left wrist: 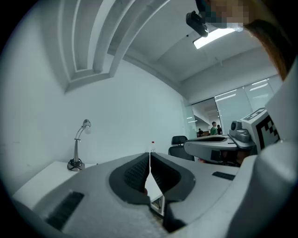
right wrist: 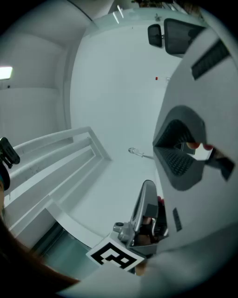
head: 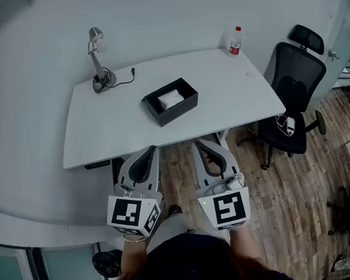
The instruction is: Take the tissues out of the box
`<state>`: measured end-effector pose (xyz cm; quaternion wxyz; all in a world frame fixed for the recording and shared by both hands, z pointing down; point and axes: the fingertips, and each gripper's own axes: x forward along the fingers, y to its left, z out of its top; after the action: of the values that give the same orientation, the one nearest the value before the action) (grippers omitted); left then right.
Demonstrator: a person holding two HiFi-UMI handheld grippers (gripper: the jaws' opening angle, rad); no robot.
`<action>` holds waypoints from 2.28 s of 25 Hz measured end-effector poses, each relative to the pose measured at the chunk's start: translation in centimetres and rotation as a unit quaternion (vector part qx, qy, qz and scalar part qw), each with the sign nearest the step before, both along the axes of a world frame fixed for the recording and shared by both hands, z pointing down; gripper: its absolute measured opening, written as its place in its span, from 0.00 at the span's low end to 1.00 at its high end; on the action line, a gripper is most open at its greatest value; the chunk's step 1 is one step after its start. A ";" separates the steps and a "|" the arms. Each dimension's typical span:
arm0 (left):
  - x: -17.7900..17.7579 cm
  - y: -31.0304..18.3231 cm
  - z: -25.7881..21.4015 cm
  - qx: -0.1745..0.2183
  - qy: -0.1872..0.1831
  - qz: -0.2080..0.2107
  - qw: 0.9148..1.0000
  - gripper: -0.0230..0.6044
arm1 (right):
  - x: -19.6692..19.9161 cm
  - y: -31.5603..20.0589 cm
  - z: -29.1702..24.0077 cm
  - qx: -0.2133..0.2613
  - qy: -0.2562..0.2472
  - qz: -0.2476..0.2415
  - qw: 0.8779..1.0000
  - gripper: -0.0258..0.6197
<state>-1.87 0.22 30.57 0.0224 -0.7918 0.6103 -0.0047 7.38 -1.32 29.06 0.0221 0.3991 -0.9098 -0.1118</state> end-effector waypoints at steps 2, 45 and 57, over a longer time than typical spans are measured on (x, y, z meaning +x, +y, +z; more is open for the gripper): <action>-0.3 -0.5 0.0 -0.001 0.001 0.002 1.000 0.08 | -0.4 -0.3 0.0 -0.002 -0.004 -0.006 1.000 0.06; -5.9 -9.5 0.6 -0.012 0.024 0.111 0.993 0.08 | -8.4 -10.4 0.4 -0.051 0.010 0.030 0.998 0.07; -6.0 -13.5 0.9 -0.016 0.011 0.121 0.992 0.08 | -8.9 -14.3 1.4 -0.061 0.038 0.028 0.997 0.11</action>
<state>-7.88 -13.32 31.43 0.0034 -0.8601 0.5100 -0.0025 -1.54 -15.57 30.48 0.0842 0.4175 -0.9020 -0.0708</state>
